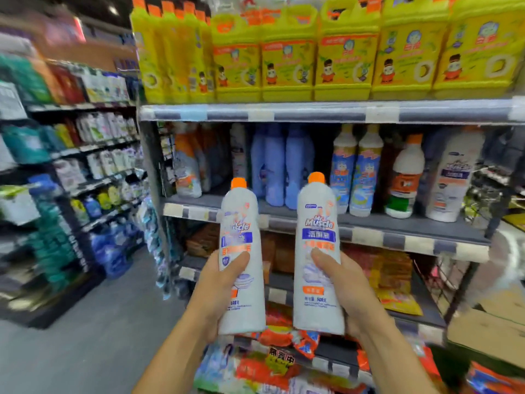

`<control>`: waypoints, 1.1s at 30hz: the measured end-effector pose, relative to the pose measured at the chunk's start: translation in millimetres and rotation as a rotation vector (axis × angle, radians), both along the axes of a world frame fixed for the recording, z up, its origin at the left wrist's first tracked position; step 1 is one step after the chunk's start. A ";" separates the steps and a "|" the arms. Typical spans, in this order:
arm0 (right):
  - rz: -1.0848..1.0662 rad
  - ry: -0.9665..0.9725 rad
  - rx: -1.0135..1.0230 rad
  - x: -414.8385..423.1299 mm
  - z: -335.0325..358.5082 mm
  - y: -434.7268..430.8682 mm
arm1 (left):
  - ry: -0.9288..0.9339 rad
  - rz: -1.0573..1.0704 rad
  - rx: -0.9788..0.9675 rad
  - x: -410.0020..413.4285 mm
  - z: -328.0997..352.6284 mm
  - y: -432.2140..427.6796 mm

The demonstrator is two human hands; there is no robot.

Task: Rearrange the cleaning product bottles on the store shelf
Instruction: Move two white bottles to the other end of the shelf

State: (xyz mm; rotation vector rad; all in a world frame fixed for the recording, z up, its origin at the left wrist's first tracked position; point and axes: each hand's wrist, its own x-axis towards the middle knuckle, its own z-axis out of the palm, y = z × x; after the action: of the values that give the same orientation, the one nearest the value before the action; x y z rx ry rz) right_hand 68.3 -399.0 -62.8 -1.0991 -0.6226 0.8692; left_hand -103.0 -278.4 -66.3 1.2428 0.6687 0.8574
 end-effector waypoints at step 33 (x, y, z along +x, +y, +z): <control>0.040 -0.202 -0.106 -0.2 30.5 261.8 | 0.076 0.001 -0.032 -12.9 -5.9 222.2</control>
State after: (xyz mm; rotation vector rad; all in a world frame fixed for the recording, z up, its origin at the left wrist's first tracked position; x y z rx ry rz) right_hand 68.1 -137.3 -32.3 -1.2843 -0.7750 0.8389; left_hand -115.9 -56.2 -72.2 1.2514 0.7413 0.8010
